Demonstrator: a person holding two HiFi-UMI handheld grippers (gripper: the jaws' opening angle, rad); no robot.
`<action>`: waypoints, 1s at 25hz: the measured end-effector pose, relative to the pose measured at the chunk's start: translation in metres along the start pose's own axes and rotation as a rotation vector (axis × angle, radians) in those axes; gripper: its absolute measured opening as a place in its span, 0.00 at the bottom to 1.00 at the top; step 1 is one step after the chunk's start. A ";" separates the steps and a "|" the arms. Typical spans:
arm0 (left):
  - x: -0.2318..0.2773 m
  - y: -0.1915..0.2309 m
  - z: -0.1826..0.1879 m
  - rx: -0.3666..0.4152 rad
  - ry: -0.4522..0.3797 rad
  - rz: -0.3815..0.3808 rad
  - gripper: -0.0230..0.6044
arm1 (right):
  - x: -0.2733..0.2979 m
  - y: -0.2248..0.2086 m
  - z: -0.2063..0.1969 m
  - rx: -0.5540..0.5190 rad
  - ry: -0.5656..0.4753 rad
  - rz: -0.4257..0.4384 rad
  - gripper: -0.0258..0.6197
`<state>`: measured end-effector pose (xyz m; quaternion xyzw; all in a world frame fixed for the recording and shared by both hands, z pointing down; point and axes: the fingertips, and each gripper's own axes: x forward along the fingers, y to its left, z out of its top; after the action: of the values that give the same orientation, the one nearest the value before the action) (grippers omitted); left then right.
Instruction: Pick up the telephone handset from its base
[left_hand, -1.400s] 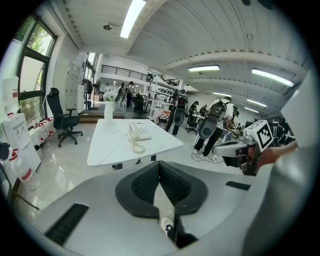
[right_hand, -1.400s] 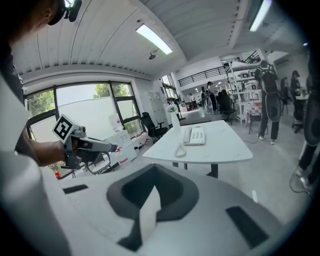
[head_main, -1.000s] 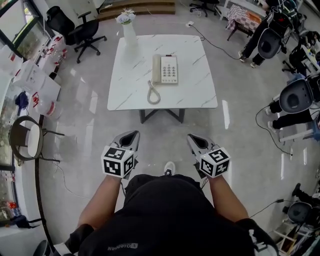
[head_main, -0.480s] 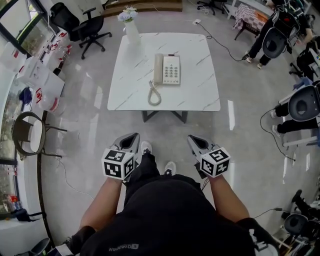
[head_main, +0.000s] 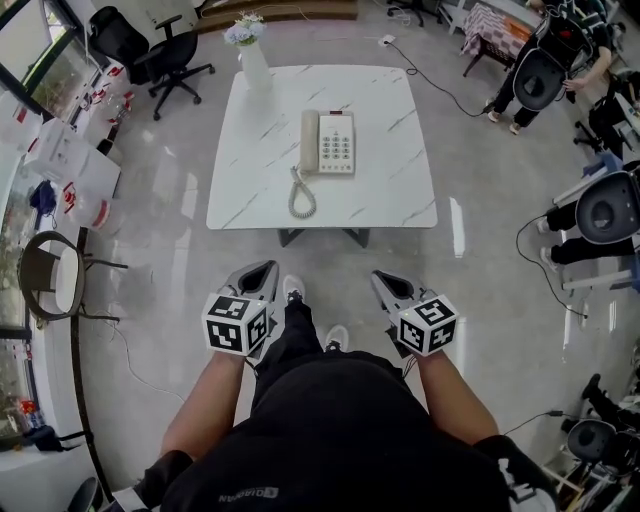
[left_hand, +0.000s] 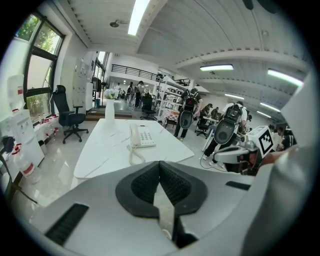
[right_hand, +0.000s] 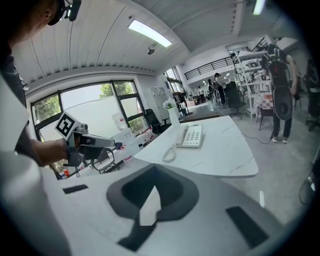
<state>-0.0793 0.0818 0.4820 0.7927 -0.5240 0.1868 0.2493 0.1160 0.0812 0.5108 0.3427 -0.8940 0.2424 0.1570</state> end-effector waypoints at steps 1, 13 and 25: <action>0.003 0.001 0.003 0.001 -0.001 -0.002 0.04 | 0.002 -0.003 0.001 0.003 0.001 -0.004 0.04; 0.050 0.037 0.035 -0.007 0.014 -0.009 0.04 | 0.044 -0.037 0.027 0.030 0.023 -0.027 0.04; 0.106 0.086 0.112 0.035 -0.003 -0.066 0.04 | 0.103 -0.068 0.092 0.016 0.022 -0.075 0.04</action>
<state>-0.1150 -0.0904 0.4683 0.8141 -0.4947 0.1866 0.2405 0.0783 -0.0683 0.5020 0.3743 -0.8768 0.2472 0.1730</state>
